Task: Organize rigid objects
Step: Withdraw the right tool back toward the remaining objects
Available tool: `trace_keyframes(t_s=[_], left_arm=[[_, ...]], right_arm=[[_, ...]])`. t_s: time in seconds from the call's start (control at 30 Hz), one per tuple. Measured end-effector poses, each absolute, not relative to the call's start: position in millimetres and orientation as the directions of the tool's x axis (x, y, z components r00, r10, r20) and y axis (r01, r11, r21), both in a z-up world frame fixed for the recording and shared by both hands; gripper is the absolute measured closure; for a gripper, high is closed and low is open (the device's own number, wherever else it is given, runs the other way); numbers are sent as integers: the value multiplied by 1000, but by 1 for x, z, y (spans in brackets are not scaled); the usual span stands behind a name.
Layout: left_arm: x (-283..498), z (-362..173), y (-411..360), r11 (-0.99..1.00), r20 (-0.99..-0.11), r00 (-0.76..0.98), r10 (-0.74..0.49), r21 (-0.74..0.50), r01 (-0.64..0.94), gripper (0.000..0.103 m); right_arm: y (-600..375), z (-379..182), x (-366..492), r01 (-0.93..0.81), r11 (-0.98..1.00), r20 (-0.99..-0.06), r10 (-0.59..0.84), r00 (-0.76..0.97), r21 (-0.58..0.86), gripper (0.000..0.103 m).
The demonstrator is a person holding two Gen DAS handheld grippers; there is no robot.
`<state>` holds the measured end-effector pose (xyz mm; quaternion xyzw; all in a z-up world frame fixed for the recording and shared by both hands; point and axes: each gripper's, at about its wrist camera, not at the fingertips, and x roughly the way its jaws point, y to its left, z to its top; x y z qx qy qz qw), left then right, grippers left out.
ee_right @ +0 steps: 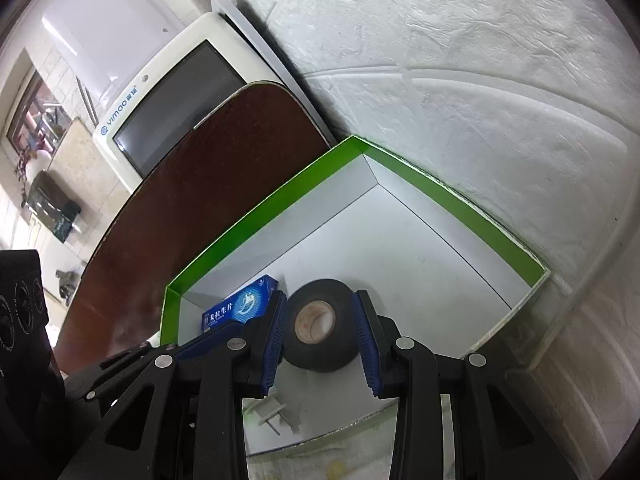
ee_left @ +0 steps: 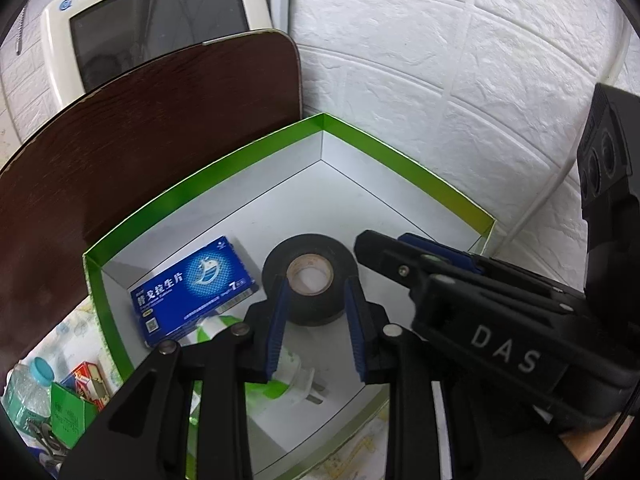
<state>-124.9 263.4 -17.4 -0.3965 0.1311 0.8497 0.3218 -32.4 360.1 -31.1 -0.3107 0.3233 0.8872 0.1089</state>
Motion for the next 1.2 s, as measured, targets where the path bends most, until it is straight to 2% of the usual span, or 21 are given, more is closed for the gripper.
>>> trace_keyframes(t_s=[0.5, 0.87, 1.2], left_arm=[[-89, 5, 224, -827, -706, -580, 406, -14, -562, 75], [-86, 5, 89, -939, -691, -666, 280, -55, -338, 74], [-55, -11, -43, -995, -707, -700, 104, -73, -75, 68]], right_arm=[[322, -12, -28, -350, -799, -622, -39, -782, 489, 66], [258, 9, -35, -220, -876, -615, -105, -781, 429, 66], [162, 8, -50, -2, -937, -641, -237, -730, 349, 66]])
